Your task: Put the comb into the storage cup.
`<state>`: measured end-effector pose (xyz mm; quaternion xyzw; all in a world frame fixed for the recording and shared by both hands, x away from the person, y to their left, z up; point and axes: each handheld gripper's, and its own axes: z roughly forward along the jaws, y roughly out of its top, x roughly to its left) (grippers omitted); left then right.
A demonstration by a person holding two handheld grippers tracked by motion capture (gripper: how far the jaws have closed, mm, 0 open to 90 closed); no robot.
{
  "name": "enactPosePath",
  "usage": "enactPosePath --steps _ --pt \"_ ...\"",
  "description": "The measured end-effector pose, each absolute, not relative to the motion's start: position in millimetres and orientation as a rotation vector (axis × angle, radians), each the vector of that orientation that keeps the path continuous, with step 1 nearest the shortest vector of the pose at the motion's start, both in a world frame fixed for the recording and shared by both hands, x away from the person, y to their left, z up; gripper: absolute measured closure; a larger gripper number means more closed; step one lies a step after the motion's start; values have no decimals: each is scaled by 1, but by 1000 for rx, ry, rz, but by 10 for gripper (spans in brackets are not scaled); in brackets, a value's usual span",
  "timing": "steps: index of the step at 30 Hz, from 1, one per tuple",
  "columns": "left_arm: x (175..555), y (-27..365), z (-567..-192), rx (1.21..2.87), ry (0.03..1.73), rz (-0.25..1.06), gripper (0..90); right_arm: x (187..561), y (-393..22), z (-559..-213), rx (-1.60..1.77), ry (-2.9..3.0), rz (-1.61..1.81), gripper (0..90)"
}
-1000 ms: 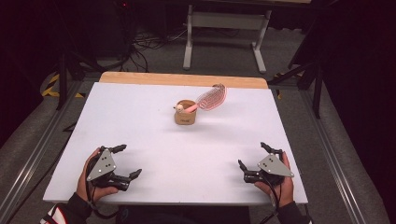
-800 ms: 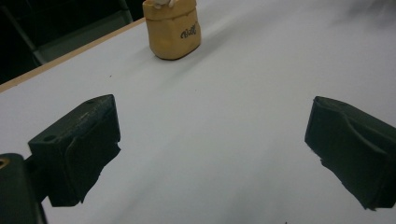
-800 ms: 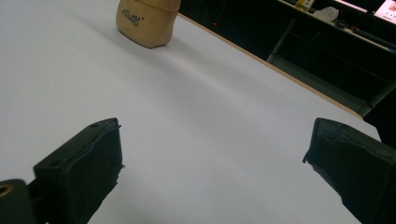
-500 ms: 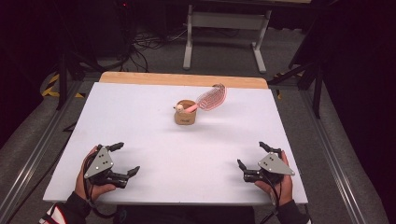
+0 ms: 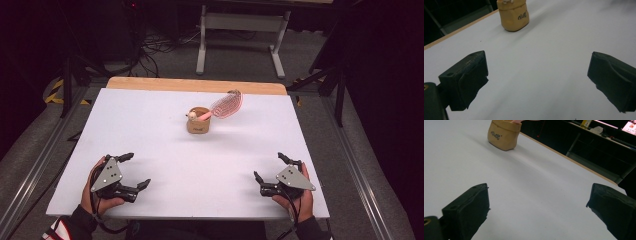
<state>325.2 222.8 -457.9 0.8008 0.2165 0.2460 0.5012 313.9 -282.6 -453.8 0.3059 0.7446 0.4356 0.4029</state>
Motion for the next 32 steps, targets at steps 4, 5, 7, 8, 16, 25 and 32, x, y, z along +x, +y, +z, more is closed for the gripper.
enactPosePath --steps 4,5,7,8,16,25,32 --pt "326 223 -458 1933 526 593 41 315 -284 -454 784 1874 1107 39" --pt "326 223 -458 1931 528 594 41 315 -284 -454 785 1872 1106 39" --pt "326 223 -458 1933 530 597 41 316 -283 -455 788 1878 1113 39" --pt "326 223 -458 1930 531 596 41 316 -283 -455 786 1881 1110 39" --pt "326 226 -457 1927 540 604 41 317 -278 -455 770 1890 1113 39" --pt "330 226 -456 1924 549 616 43 317 -280 -456 763 1898 1110 47" --pt "331 226 -456 1927 554 616 44 314 -281 -455 762 1882 1107 44"
